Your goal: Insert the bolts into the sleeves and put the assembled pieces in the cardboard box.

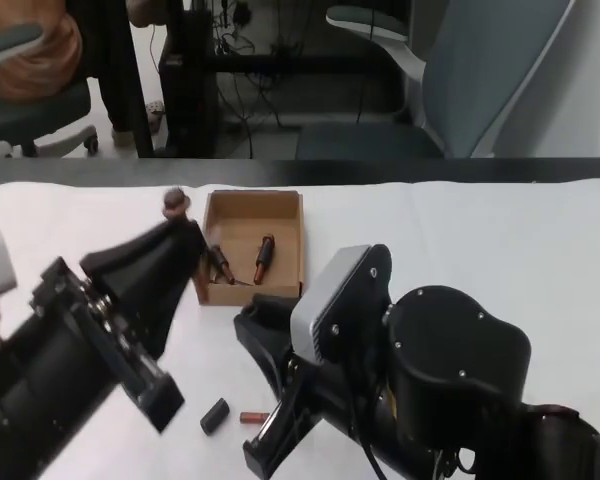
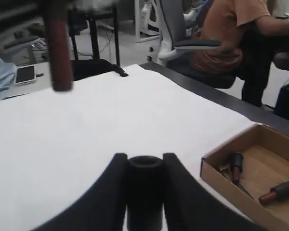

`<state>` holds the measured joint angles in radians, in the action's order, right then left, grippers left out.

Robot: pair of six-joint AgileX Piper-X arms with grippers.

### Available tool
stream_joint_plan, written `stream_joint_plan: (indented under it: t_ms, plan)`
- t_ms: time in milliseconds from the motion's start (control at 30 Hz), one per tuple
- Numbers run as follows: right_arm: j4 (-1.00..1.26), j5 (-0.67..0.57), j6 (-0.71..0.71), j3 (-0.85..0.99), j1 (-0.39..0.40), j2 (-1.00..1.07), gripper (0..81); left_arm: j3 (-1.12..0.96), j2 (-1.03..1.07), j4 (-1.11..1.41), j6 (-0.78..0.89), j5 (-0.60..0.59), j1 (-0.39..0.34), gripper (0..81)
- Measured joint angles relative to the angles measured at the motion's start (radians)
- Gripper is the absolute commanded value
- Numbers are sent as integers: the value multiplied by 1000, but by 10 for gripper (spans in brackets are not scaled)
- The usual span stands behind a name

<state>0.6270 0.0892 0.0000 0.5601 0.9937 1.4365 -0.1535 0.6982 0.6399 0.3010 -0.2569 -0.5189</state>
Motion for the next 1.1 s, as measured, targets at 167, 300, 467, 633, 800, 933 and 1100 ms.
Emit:
stream_joint_plan:
  t_ms: [167, 300, 467, 633, 800, 933, 1100]
  plan:
    - [19, -38, -90, 0, 39, -1, 6, 0, 57, 25, 5, -13, -9, 18]
    - [23, -45, -148, 0, 58, -1, 6, 0, 73, 44, 5, -13, -10, 18]
    - [35, -42, -174, -2, 58, -1, 6, 0, 73, 57, 5, -13, -10, 18]
    - [78, 44, -168, -1, 59, -1, 6, 0, 73, 57, 5, -13, -10, 18]
    - [102, 69, -160, -1, 59, -1, 6, 0, 73, 64, 5, -13, -10, 18]
    - [106, 69, -127, -1, 59, -1, 6, 0, 73, 66, 5, -13, -10, 18]
    - [122, 62, -100, -2, 59, -1, 6, 0, 73, 74, 5, -13, -10, 18]
